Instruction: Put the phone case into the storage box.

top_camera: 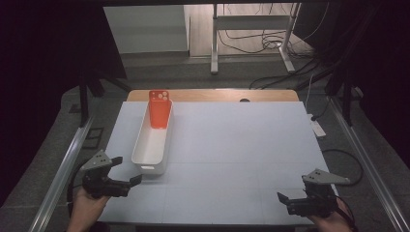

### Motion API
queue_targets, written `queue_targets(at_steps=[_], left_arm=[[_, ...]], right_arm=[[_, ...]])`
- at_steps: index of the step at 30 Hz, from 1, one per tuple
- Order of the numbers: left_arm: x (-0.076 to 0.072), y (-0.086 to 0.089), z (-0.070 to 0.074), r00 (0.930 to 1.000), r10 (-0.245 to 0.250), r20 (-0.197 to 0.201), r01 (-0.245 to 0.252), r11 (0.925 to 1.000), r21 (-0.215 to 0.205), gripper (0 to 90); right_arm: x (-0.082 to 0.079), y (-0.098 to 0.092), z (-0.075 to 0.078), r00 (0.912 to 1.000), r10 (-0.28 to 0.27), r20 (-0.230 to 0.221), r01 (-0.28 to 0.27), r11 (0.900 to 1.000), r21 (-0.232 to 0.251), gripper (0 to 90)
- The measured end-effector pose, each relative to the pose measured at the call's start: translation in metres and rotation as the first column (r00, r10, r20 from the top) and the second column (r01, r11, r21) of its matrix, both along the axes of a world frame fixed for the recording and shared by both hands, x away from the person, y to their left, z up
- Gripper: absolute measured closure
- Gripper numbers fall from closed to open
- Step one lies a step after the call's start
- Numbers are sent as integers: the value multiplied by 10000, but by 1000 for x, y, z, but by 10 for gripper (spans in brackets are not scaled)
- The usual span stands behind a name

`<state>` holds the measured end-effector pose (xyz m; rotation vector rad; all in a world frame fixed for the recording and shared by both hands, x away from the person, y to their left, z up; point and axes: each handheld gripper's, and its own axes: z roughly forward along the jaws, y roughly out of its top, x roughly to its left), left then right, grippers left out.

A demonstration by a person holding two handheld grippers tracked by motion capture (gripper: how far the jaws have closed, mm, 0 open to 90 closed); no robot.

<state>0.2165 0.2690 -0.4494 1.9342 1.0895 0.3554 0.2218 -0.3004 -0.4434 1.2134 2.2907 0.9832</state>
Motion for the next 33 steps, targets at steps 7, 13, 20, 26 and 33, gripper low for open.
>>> queue_targets(at_steps=[7,13,20,26,33], left_arm=[[-9,5,-1,9998,213,61,-214,9997,97,0],[-16,10,-4,9991,418,11,-419,9989,202,0],[-24,14,-7,9981,613,-68,-610,9976,325,0],[-29,15,-9,9972,747,-58,-744,9962,460,0],[-38,18,-10,9955,944,33,-945,9940,556,0]], right_arm=[[0,0,0,10000,-25,12,25,10000,-19,0],[0,0,0,10000,-39,8,39,10000,-24,0],[0,0,0,10000,-51,9,51,10000,-31,0],[0,0,0,10000,-75,-6,75,10000,-27,0],[0,0,0,9999,-103,-18,103,9999,-30,0]])
